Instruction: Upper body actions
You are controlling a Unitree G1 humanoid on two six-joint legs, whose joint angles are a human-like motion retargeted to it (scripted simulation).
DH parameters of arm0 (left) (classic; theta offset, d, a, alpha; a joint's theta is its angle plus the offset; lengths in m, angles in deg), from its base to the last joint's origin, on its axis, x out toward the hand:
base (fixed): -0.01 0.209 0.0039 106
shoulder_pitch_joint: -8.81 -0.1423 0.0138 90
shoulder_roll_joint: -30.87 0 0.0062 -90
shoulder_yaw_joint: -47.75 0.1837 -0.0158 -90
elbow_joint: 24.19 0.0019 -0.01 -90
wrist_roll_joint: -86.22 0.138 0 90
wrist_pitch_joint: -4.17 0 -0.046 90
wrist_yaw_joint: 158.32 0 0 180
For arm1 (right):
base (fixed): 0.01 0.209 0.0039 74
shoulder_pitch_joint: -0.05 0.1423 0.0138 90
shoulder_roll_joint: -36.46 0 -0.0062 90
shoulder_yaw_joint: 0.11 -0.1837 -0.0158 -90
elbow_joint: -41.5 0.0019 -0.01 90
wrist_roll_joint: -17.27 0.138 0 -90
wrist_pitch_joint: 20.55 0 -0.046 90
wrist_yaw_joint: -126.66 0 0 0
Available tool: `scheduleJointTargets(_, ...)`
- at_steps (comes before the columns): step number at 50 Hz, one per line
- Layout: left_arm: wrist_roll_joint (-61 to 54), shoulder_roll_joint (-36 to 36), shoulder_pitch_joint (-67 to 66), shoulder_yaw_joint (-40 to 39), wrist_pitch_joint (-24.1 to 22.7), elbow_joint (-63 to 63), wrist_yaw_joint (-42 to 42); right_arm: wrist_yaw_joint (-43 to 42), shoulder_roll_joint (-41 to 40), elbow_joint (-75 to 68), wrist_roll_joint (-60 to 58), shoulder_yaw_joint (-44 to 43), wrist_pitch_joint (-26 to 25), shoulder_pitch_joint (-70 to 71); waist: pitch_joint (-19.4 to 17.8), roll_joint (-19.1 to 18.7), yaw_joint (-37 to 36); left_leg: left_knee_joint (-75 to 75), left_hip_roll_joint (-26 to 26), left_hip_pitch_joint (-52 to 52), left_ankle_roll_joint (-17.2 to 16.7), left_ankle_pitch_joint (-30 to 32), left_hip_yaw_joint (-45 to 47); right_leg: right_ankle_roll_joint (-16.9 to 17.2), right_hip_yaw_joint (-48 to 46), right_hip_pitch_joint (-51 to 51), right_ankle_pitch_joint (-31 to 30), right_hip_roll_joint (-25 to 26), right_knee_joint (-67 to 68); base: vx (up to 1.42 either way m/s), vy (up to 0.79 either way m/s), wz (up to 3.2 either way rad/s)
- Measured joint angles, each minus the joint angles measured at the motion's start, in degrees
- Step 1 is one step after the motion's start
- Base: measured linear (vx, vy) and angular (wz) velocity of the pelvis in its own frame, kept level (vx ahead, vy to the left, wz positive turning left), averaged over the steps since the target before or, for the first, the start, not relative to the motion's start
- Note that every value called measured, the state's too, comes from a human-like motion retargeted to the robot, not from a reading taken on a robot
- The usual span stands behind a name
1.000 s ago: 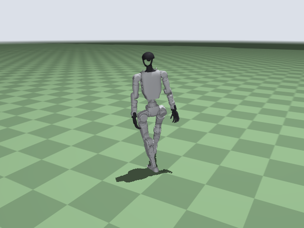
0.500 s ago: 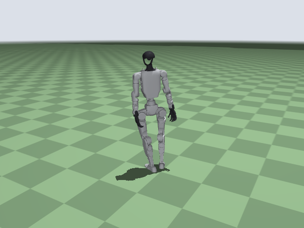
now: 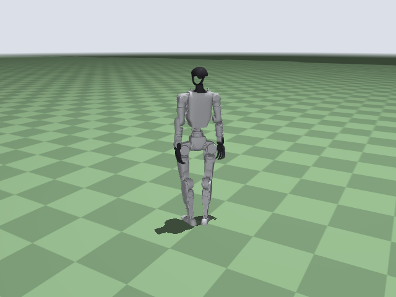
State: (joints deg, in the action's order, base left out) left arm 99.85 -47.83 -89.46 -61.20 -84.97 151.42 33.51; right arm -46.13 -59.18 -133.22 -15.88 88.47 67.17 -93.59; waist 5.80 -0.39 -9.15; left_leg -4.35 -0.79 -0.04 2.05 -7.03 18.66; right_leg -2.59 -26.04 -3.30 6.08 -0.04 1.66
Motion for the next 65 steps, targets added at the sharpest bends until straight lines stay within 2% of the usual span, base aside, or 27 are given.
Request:
scheduleJointTargets(4, 0.3, 0.2, 1.2, 0.2, -0.5, -2.0, 0.5, -1.1, 0.2, -1.3, -1.7, -0.2, -0.3, -0.2, 0.5, -1.0, 2.1, -0.2, 1.3, 1.0, -1.0, 0.5, -0.5, -0.7, 0.6, 0.5, 0.0, 1.3, -0.3, -0.18, -0.14, 0.07)
scheduleJointTargets(10, 1.7, -0.4, 0.9, -0.3, -0.6, -1.3, 1.1, -2.3, 1.1, -3.6, -2.3, -2.4, -1.8, -1.5, 3.3, -3.0, 4.1, -0.9, 2.8, 3.1, -2.0, 0.9, 0.5, -2.0, 3.2, 2.9, 0.4, 3.3, 0.2, -0.16, -0.09, -0.13)
scheduleJointTargets(13, 3.5, -1.3, 0.7, -0.2, -0.5, -0.7, 0.7, -2.1, 1.5, -4.9, 0.5, -3.9, -2.6, -1.9, 3.8, -2.7, 5.4, -8.3, 3.4, 6.9, -2.0, 0.8, 1.3, -2.1, 3.4, 4.0, 0.4, 2.2, 0.5, -0.21, -0.05, 0.16)
scheduleJointTargets(15, 4.9, -1.9, 0.9, 0.2, -0.3, -0.6, 0.2, -2.1, 2.0, -5.8, 2.5, -4.8, -2.4, -2.3, 3.4, -1.0, 5.4, -18.7, 3.4, 14.0, -1.1, -1.7, 2.5, -2.0, 3.0, 4.7, 0.2, -0.4, 0.8, -0.2, -0.05, 0.37)
scheduleJointTargets(17, 6.2, -2.2, 0.9, 1.0, -0.2, -1.6, 0.0, -2.5, 2.4, -7.8, 4.5, -4.9, -2.3, -2.5, 1.0, -1.3, 4.4, -17.5, 3.1, 18.2, -2.3, -1.4, 2.7, -2.3, 1.8, 3.2, 0.3, -0.2, 0.9, -0.16, -0.05, 0.33)
scheduleJointTargets(20, 6.6, -2.2, 1.0, 2.1, -0.6, -3.5, -0.7, -3.6, 3.2, -11.3, 6.7, -4.2, -3.6, -1.9, -4.5, -1.9, 1.7, -10.7, 2.8, 25.8, -2.7, -2.0, 1.9, -3.3, 0.2, 0.2, 1.3, 0.0, 2.2, -0.18, -0.02, 0.16)
scheduleJointTargets(23, 5.2, -2.0, 0.4, 3.3, -1.2, -5.2, -0.9, -4.0, 3.4, -12.7, 6.7, -2.4, -4.5, -2.0, -10.8, -0.9, -5.8, -6.5, 4.0, 35.1, -2.7, -2.7, 1.2, -4.6, 1.8, -2.3, 1.7, -1.9, 4.3, -0.1, -0.05, -0.81)
scheduleJointTargets(27, 3.0, -1.9, -0.6, 3.1, -0.9, -4.1, -0.6, -4.1, 2.3, -9.5, 2.8, 0.5, -5.0, -1.3, -19.5, 2.0, -15.8, -6.0, 8.2, 46.4, -0.4, -1.9, 1.9, -6.3, 7.0, -3.4, 2.6, -6.4, 8.3, -0.1, -0.11, -1.23)
scheduleJointTargets(30, 0.7, -1.7, -1.6, 1.0, 1.3, -1.2, 1.9, -3.3, 1.3, -4.5, -2.8, 1.5, -4.5, 0.3, -27.5, 2.5, -19.1, -3.5, 11.0, 48.4, 0.2, -0.6, 2.9, -6.2, 9.6, -7.4, 3.1, -9.8, 10.4, -0.04, -0.08, -1.06)
scheduleJointTargets(33, -0.1, -1.3, -4.0, -2.4, 3.9, 1.7, 6.1, -3.4, 0.4, -1.0, -6.0, 3.0, -1.6, 1.6, -30.2, 4.6, -19.4, -1.7, 12.4, 49.1, 0.6, -0.2, 4.0, -6.1, 11.7, -8.2, 3.4, -12.7, 12.0, 0.03, 0.03, -0.72)
scheduleJointTargets(36, -1.7, -0.9, -6.1, -5.0, 4.8, 2.9, 6.9, -3.3, -0.3, 0.8, -6.1, 5.0, 0.5, 2.6, -28.7, 6.9, -18.3, -2.9, 13.5, 49.3, 0.6, 0.2, 4.9, -6.0, 13.0, -6.4, 3.7, -14.0, 13.3, 0.07, 0.04, -0.29)
scheduleJointTargets(40, -2.6, -0.9, -5.2, -6.2, 4.3, 3.3, 4.4, -1.9, -0.8, 1.7, -4.9, 4.9, 0.9, 3.8, -25.7, 6.8, -16.2, -4.4, 12.9, 45.7, 0.5, 0.3, 5.7, -5.7, 13.0, -4.7, 3.3, -12.2, 12.8, -0.03, 0.0, 0.19)
scheduleJointTargets(47, 1.5, -3.9, -4.3, -3.4, 2.7, 2.6, 5.3, -1.3, -0.2, -3.0, -3.3, 2.0, -0.8, -0.4, -9.8, 5.9, -8.7, -16.0, 8.3, 39.3, -0.1, 2.0, 0.2, -4.6, 8.0, 0.2, 1.8, -7.2, 7.6, 0.1, 0.11, 0.92)
scheduleJointTargets(52, 2.0, -5.3, -2.6, -2.2, 2.0, 0.4, 2.7, -1.3, 0.6, -6.7, -2.3, 0.0, -2.5, -2.5, -4.2, 5.5, -3.8, -24.8, 7.8, 26.6, 0.9, 3.6, 3.3, -3.4, 5.4, 0.8, 0.9, -6.1, 4.4, 0.14, 0.06, 0.58)
scheduleJointTargets(56, 1.3, -5.3, -2.7, -1.4, 1.1, -1.4, 1.3, -2.7, 0.8, -7.4, -1.7, -1.8, -3.1, -5.3, 0.0, 5.3, 0.4, -21.1, 5.3, 14.1, 2.4, 7.9, 6.0, -2.6, 3.8, 1.1, 1.0, -5.5, 2.9, 0.19, 0.11, 0.57)
scheduleJointTargets(58, 1.0, -5.1, -1.9, -0.7, 1.2, -1.3, 1.4, -3.2, 1.1, -8.1, -1.1, -3.0, -3.5, -5.8, 2.1, 3.7, 3.0, -16.2, 4.7, 8.6, 0.6, 9.6, 6.1, -2.3, 2.6, 1.4, 1.6, -3.7, 2.6, 0.17, 0.19, 0.84)
scheduleJointTargets(60, 0.9, -4.8, 0.3, -0.1, 1.5, -0.3, 2.3, -3.3, 2.0, -9.9, 0.1, -4.3, -3.7, -4.8, 3.3, 0.8, 5.5, -9.9, 4.1, 3.8, -3.4, 3.6, 4.9, -2.0, 1.1, 1.2, 2.3, -1.2, 2.4, 0.15, 0.18, 0.78)
scheduleJointTargets(62, 1.6, -4.1, 1.2, 0.7, 1.2, -0.5, 2.9, -3.4, 2.6, -10.9, 1.6, -5.0, -3.6, -4.7, 4.0, -1.5, 6.0, -1.5, 3.3, 1.2, -3.0, 1.6, 4.6, -1.5, 0.7, 0.6, 2.4, 0.9, 1.7, 0.22, 0.23, 0.36)
scheduleJointTargets(63, 2.0, -3.6, 1.4, 1.3, 1.0, -0.7, 3.3, -3.4, 2.9, -11.5, 2.4, -5.2, -3.6, -4.7, 4.6, -2.1, 6.7, 1.5, 2.3, 0.2, -2.1, 1.9, 3.9, -1.1, 0.0, 0.3, 2.4, 1.1, 1.3, 0.24, 0.26, 0.52)
scheduleJointTargets(65, 3.1, -2.7, 2.0, 2.2, 0.3, -1.1, 4.0, -3.1, 3.1, -12.5, 3.8, -4.9, -4.3, -4.0, 6.4, -2.6, 8.4, 4.8, 2.0, 0.3, -3.0, 3.7, 2.1, -0.1, -1.8, 0.8, 2.1, 0.6, 0.5, 0.15, 0.26, 0.73)
